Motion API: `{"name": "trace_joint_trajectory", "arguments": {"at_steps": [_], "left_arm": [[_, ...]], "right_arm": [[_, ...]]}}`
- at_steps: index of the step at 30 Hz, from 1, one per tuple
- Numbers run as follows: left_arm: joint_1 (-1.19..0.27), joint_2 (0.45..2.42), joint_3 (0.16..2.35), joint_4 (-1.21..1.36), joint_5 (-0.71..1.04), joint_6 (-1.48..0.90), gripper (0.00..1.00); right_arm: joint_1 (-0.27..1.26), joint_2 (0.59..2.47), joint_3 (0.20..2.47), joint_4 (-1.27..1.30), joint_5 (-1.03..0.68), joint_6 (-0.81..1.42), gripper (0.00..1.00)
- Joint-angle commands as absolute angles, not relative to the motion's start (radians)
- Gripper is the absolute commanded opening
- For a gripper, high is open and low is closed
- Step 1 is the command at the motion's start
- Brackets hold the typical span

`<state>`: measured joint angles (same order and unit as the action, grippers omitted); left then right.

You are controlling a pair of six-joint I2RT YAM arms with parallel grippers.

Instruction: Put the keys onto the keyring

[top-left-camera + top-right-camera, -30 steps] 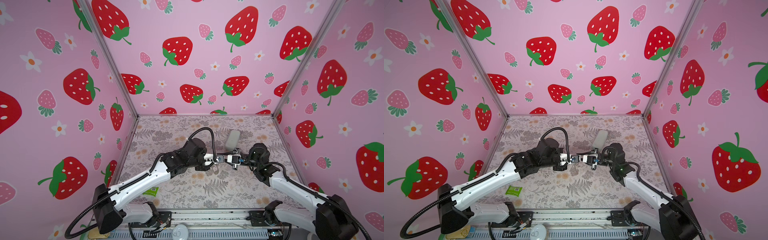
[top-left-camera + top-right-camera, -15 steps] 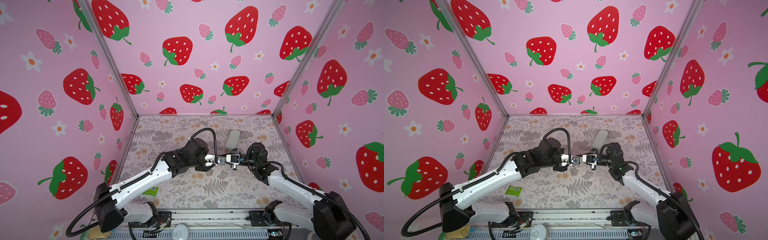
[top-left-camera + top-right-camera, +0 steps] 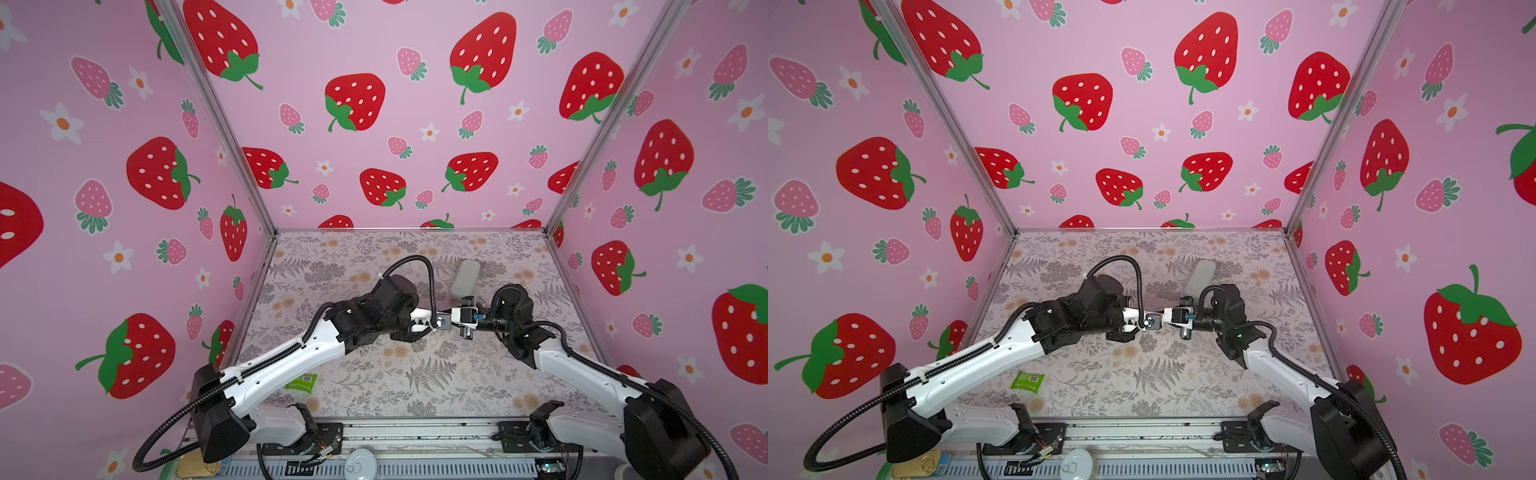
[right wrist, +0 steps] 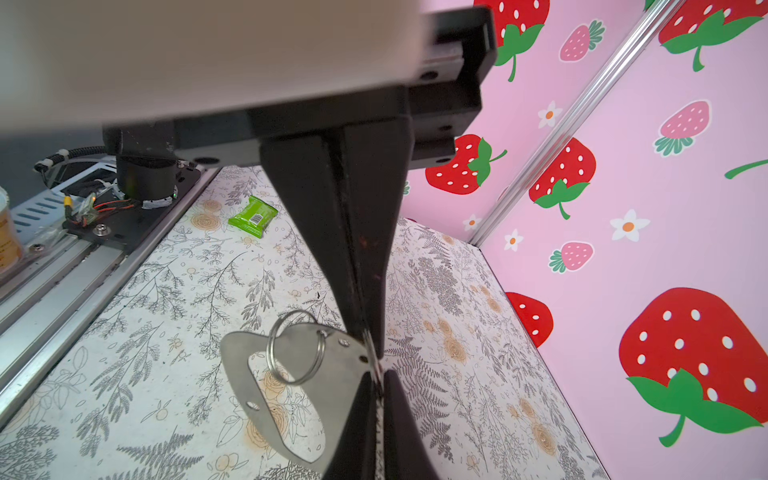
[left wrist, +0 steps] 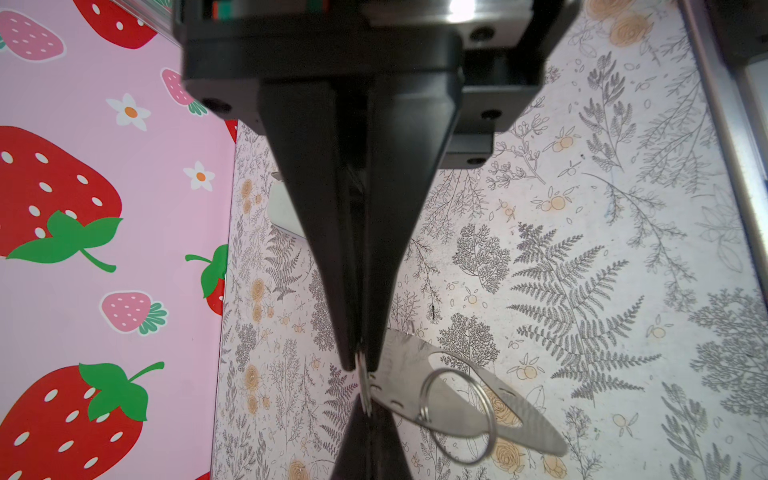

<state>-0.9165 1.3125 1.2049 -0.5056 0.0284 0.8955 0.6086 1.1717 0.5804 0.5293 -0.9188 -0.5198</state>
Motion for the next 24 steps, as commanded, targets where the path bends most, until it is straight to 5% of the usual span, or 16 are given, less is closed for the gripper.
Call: {"name": "trace_joint_trajectory", "arguments": {"at_steps": [1,4,8,10,17,24], "left_arm": [[-0.933,1.322,1.257,-0.521,0.043,0.924,0.01],[-0.934,1.323,1.259,-0.515,0.044,0.915,0.04],[-0.931,1.316,1.25,-0.482,0.02,0.871,0.44],[-0.917,1.305,1.237,-0.466,0.014,0.837,0.53],[-0.85,1.197,1.123,-0.321,0.087,0.704,0.59],[-0.789,1.157,1.064,-0.271,0.181,0.604,0.46]], "right_arm": [[0.614,1.177,0.605,0.53,-0.929,-0.527,0.07],[0.614,1.181,0.606,0.532,-0.927,-0.524,0.05],[0.614,1.185,0.569,0.629,-0.915,-0.475,0.03],[0.614,1.189,0.533,0.738,-0.906,-0.422,0.03],[0.614,1.266,0.454,1.132,-0.918,-0.198,0.02],[0.614,1.291,0.453,1.255,-0.926,-0.164,0.03]]}}
